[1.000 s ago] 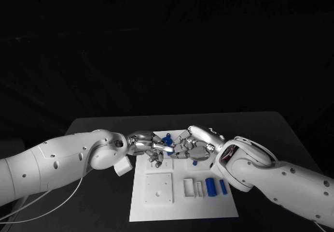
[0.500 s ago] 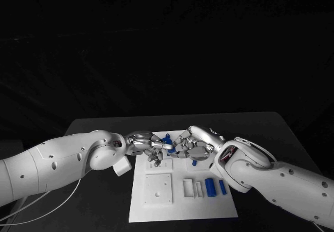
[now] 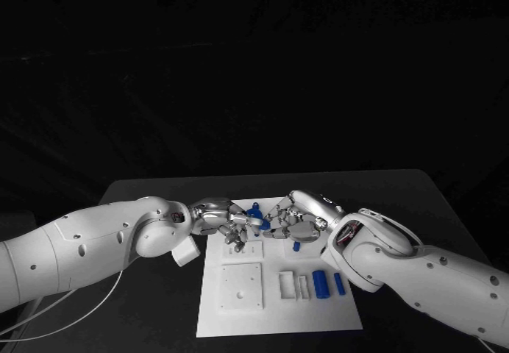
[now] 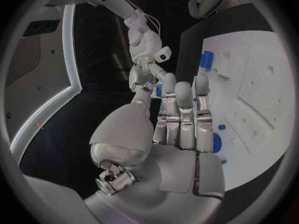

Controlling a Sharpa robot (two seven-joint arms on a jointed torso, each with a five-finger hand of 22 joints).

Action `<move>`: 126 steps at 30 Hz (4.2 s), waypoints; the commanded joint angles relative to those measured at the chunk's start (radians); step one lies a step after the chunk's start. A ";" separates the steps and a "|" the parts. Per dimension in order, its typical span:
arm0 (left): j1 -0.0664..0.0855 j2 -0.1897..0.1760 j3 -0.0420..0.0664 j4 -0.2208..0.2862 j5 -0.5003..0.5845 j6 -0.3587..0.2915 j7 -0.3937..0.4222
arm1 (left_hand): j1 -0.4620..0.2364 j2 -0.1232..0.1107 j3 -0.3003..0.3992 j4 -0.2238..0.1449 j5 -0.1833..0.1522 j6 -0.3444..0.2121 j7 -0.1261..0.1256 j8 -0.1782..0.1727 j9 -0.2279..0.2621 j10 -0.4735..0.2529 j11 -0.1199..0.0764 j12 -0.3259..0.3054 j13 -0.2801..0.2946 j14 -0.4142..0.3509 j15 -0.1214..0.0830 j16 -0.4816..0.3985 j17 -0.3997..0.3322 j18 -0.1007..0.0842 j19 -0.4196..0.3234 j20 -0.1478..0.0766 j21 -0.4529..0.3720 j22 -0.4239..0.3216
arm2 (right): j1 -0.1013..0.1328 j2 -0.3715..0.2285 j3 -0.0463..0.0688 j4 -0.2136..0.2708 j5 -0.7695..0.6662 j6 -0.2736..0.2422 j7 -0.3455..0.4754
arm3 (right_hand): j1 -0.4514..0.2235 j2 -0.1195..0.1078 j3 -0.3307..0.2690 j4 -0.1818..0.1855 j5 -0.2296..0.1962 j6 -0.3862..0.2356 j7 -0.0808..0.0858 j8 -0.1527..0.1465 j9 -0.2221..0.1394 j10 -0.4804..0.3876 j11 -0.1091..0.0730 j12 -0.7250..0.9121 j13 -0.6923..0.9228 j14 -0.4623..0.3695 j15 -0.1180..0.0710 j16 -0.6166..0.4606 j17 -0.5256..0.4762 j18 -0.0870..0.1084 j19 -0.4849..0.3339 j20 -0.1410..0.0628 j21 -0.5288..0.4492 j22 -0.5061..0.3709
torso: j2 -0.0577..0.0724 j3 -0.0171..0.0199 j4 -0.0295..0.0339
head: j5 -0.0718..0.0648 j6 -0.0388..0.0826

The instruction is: Assemble the parts on the task board

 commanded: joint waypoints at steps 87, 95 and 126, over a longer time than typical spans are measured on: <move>0.002 0.016 -0.003 -0.008 0.002 0.006 -0.070 | 0.023 0.099 0.176 -0.100 0.130 -0.014 0.013 0.015 -0.052 0.006 0.011 -0.061 -0.047 -0.006 -0.001 0.019 0.000 -0.013 0.006 -0.005 0.016 0.022 | -0.002 0.014 -0.001 -0.004 0.007 0.036 0.005 | -0.003 -0.004 -0.002 0.013 0.004 0.024 -0.022 0.001 0.008 0.005 -0.001 -0.011 0.007 0.004 -0.003 -0.011 0.003 -0.014 0.017 -0.005 -0.001 0.111 | 0.000 0.0002 -0.0001 | 0.002 -0.007; 0.002 0.020 -0.003 -0.008 0.002 -0.001 -0.068 | 0.014 0.105 0.223 -0.131 0.142 -0.023 0.015 0.037 -0.019 0.017 0.010 -0.068 -0.053 -0.002 -0.002 0.020 0.004 -0.007 -0.005 -0.006 0.049 0.023 | -0.002 0.019 -0.001 -0.003 0.007 0.039 0.007 | -0.004 -0.004 -0.002 0.014 0.005 0.024 -0.022 0.001 0.007 0.005 -0.001 -0.012 0.007 0.004 -0.003 -0.012 0.004 -0.014 0.017 -0.006 -0.001 0.111 | 0.000 0.0004 -0.0006 | 0.002 -0.007; 0.002 0.032 -0.013 0.053 0.020 -0.303 -0.227 | -0.190 -0.065 0.630 -0.214 0.327 0.144 -0.038 0.010 0.182 0.137 -0.034 0.013 -0.002 0.086 -0.055 0.077 0.098 -0.004 -0.008 -0.059 0.251 0.022 | -0.002 0.033 -0.001 -0.024 0.009 0.026 -0.006 | -0.019 -0.018 -0.007 0.033 0.009 -0.030 -0.004 -0.001 -0.009 -0.009 0.010 -0.025 0.001 -0.007 0.004 -0.037 -0.010 -0.010 0.010 -0.001 -0.038 0.103 | 0.000 -0.0004 -0.0006 | 0.002 -0.014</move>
